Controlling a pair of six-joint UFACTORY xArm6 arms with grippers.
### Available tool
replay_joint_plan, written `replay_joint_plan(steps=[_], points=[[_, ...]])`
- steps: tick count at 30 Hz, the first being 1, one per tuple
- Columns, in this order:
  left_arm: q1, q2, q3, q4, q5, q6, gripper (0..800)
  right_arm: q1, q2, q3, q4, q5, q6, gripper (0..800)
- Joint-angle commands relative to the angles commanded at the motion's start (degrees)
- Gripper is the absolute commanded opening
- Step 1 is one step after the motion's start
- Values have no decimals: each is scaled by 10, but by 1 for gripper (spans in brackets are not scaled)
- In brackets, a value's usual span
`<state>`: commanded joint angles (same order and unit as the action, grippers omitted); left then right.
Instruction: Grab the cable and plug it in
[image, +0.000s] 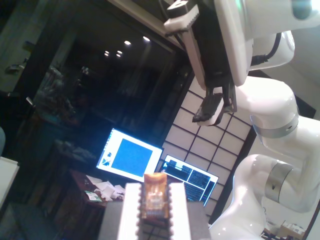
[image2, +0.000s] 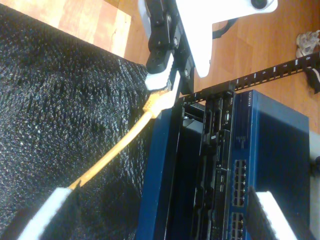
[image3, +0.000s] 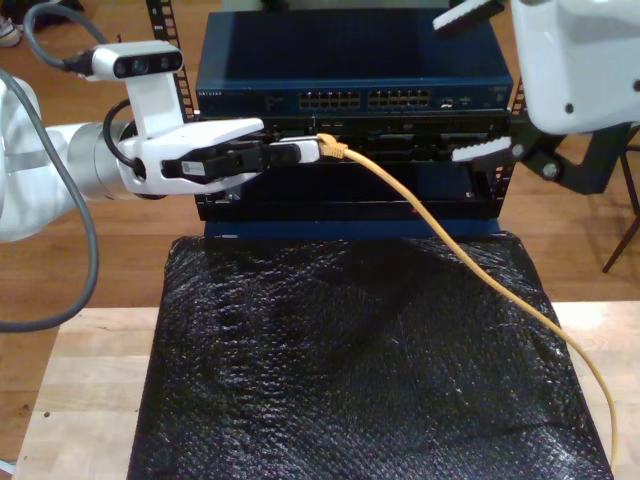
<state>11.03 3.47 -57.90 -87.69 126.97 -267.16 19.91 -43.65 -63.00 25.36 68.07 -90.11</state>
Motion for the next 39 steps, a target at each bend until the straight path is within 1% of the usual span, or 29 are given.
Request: replay_joint_plan(steps=[5, 10, 15, 26, 39], points=[[-6, 0, 0, 0, 12, 1, 24, 2, 2, 7, 3, -2, 0, 792], [-9, 0, 0, 0, 12, 1, 24, 2, -2, 39, 34, -35, -2, 792], [-9, 0, 1, 0, 12, 1, 24, 2, -11, 56, 36, -54, -11, 792], [-10, 0, 0, 0, 13, 1, 24, 4, -14, 61, 37, -54, -11, 792], [-9, 0, 0, 0, 22, 0, 36, 3, -26, 39, 37, -53, -11, 789]])
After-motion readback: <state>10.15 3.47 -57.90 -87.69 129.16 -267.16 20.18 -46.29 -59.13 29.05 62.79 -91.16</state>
